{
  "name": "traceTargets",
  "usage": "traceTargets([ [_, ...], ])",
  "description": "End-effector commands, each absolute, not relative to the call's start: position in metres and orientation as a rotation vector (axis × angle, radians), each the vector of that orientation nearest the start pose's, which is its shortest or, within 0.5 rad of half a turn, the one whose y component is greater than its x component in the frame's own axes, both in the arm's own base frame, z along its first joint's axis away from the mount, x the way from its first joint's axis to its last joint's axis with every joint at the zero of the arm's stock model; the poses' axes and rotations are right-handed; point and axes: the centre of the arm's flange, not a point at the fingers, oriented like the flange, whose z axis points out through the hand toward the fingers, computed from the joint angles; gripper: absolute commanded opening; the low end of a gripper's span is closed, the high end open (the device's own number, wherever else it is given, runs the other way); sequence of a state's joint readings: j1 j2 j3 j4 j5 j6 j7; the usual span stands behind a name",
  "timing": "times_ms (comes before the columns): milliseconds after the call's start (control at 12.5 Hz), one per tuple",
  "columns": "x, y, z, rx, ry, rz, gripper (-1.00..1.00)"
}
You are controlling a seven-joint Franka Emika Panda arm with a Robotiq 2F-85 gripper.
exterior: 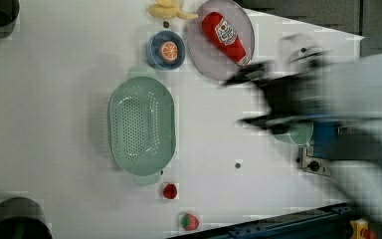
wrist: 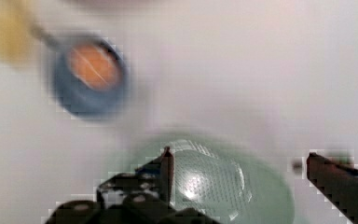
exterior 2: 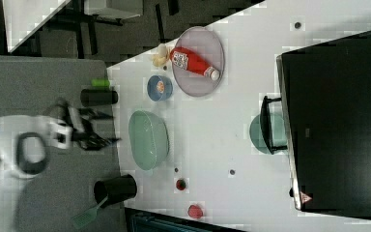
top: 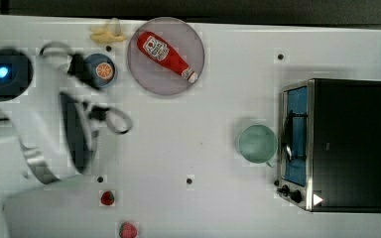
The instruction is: Drag strainer right to left.
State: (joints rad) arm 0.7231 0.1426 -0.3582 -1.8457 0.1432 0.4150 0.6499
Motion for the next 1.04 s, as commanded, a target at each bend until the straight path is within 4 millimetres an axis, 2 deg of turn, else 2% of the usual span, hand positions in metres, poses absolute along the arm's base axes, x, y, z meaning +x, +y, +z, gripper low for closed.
traceTargets([
  [80,0.553,0.047,0.549,-2.695,1.481,-0.006,1.00],
  [160,0.541,0.011,0.564,-2.770,1.415,-0.011,1.00],
  [320,0.518,-0.046,0.582,-2.847,1.320,0.013,1.00],
  [400,0.510,-0.065,0.586,-2.827,1.324,0.030,1.00],
  [480,0.505,-0.076,0.588,-2.806,1.336,0.032,1.00],
  [640,0.502,-0.081,0.584,-2.799,1.345,0.051,1.00],
  [1040,0.510,-0.072,0.568,-2.834,1.351,0.086,1.00],
])
